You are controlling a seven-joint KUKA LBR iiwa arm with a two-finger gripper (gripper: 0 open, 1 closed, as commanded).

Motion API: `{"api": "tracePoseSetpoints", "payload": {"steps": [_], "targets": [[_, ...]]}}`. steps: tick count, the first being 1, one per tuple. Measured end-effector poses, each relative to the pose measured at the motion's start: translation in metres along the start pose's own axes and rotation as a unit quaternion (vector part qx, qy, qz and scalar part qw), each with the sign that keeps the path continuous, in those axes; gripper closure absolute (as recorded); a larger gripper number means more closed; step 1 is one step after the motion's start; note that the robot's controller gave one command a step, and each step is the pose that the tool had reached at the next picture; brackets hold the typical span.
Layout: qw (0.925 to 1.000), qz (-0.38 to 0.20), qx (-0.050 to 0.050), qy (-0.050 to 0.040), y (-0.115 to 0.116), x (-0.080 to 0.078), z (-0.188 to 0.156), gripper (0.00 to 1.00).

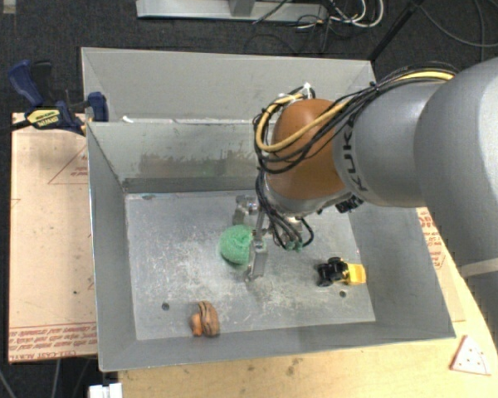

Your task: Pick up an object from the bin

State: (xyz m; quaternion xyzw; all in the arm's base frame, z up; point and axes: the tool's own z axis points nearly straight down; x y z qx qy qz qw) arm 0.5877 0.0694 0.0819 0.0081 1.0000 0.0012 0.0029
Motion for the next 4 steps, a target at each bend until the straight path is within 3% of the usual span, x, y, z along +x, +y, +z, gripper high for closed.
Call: {"api": "tracePoseSetpoints", "payload": {"steps": [1, 2, 3, 4], "targets": [[1.0000, -0.005, 0.001, 0.0031, -0.010, 0.006, 0.005, 0.00], [0.9995, 0.032, 0.000, 0.0011, -0.003, 0.007, -0.019, 0.00], [0.9999, 0.014, 0.001, 0.0020, -0.002, 0.014, 0.006, 0.00], [0.9987, 0.050, 0.000, 0.0021, -0.001, 0.014, 0.012, 1.00]]}}
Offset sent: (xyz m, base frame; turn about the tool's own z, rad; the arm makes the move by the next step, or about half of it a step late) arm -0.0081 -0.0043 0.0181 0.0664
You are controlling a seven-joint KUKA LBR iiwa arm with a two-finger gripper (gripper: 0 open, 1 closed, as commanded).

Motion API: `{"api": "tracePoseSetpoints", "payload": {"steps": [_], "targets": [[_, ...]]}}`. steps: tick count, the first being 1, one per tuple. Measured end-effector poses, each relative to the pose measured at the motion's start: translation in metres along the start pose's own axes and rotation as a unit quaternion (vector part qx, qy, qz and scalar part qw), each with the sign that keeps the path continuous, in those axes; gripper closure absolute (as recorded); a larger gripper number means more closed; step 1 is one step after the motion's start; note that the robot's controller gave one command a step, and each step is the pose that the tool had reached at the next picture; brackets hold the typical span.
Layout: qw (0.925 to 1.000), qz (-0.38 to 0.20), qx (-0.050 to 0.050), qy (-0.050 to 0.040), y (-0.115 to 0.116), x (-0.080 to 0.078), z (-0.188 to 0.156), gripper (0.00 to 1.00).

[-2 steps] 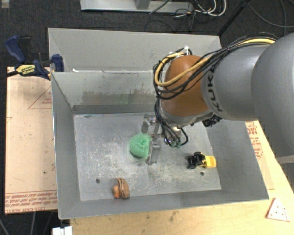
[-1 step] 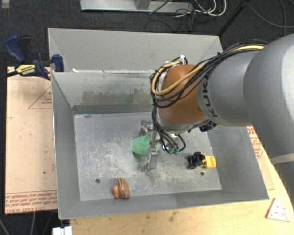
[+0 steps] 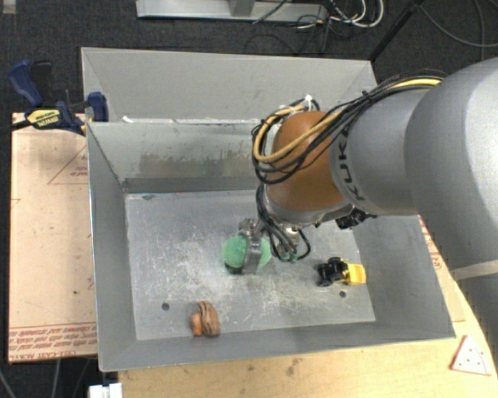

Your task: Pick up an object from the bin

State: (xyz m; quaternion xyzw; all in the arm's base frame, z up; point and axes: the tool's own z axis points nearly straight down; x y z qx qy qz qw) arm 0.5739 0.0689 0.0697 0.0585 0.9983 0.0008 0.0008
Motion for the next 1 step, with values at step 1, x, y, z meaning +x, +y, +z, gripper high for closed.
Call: {"api": "tracePoseSetpoints", "payload": {"steps": [1], "targets": [[1.0000, 0.000, 0.000, 0.0000, -0.0001, 0.0000, 0.0000, 1.00]]}}
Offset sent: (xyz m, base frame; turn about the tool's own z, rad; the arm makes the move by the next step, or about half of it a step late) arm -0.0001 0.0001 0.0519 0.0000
